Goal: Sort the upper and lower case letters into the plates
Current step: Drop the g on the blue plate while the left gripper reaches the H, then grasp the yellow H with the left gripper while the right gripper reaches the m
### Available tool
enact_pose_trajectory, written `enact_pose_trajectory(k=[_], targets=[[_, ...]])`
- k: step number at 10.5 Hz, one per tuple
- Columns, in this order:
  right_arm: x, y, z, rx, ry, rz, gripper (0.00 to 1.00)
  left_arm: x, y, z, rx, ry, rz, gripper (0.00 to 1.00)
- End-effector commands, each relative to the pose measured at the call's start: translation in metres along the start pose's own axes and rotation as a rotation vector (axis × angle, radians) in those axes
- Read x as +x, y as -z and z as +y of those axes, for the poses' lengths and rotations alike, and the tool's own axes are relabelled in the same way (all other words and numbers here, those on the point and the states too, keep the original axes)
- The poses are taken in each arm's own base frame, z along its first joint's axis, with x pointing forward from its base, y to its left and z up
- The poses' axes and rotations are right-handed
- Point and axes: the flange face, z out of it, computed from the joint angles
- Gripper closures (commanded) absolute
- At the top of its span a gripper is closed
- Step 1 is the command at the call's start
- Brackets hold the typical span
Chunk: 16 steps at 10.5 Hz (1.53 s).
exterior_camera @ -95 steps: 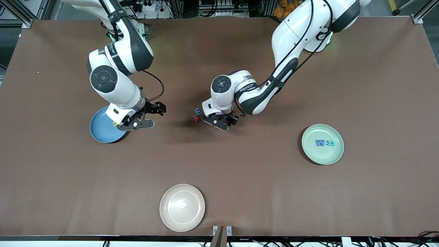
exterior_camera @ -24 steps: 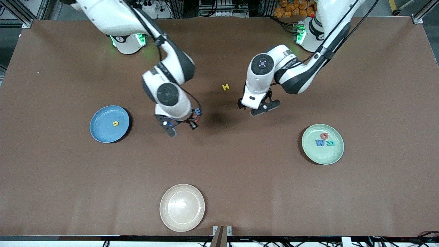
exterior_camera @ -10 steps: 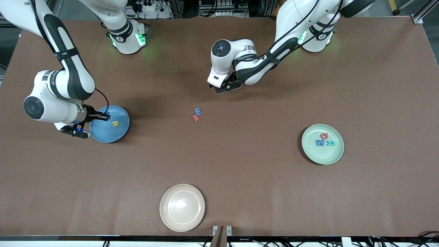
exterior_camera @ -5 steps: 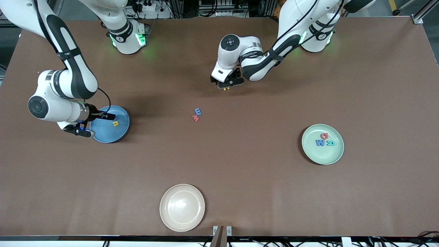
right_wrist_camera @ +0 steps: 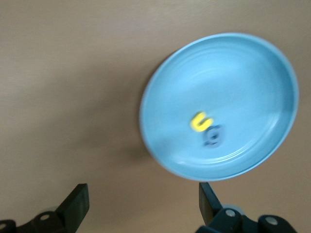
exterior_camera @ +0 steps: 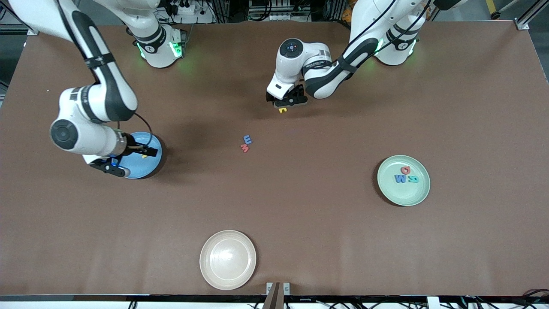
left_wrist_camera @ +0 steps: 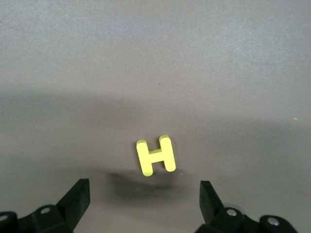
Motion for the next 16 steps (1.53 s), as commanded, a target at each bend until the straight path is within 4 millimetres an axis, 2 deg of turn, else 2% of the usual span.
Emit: enact_pose_trajectory(k=[1, 2, 3, 4, 5, 6, 8, 12, 13, 14, 15, 16], targets=[[-0.015, 0.001, -0.056, 0.004, -0.065, 0.012, 0.0, 0.003, -0.001, 0.0, -0.016, -0.003, 0.017, 0.09], [-0.033, 0.001, -0.091, 0.001, -0.005, 0.029, 0.0, 0.002, -0.002, 0.0, -0.015, -0.002, 0.017, 0.1], [-0.044, -0.004, -0.115, 0.018, 0.04, 0.06, 0.0, 0.005, -0.007, -0.002, -0.007, 0.011, 0.009, 0.1], [-0.053, -0.017, -0.138, 0.04, 0.082, 0.087, 0.0, 0.009, -0.01, -0.004, -0.003, 0.022, 0.005, 0.1], [-0.069, -0.028, -0.166, 0.062, 0.131, 0.115, 0.0, 0.01, -0.011, -0.004, -0.002, 0.028, 0.002, 0.11], [-0.084, -0.039, -0.187, 0.077, 0.157, 0.131, 0.0, 0.011, -0.012, -0.004, -0.001, 0.035, -0.001, 0.14], [-0.117, -0.058, -0.213, 0.053, 0.215, 0.116, 0.0, 0.023, -0.016, -0.007, 0.005, 0.065, 0.002, 0.18], [-0.168, -0.085, -0.236, 0.019, 0.31, 0.106, 0.0, 0.021, -0.02, 0.009, 0.0, 0.084, 0.003, 0.25], [-0.171, -0.088, -0.235, 0.015, 0.325, 0.107, 0.0, 0.02, -0.023, 0.011, 0.004, 0.083, 0.007, 0.28], [-0.172, -0.093, -0.233, 0.016, 0.331, 0.109, 0.0, 0.02, -0.023, 0.011, 0.004, 0.077, 0.007, 0.35], [-0.17, -0.095, -0.23, 0.027, 0.33, 0.119, 0.0, 0.02, -0.025, 0.01, 0.006, 0.072, 0.005, 0.48], [-0.169, -0.096, -0.229, 0.026, 0.328, 0.118, 0.0, 0.02, -0.025, 0.01, 0.006, 0.071, 0.006, 0.72]])
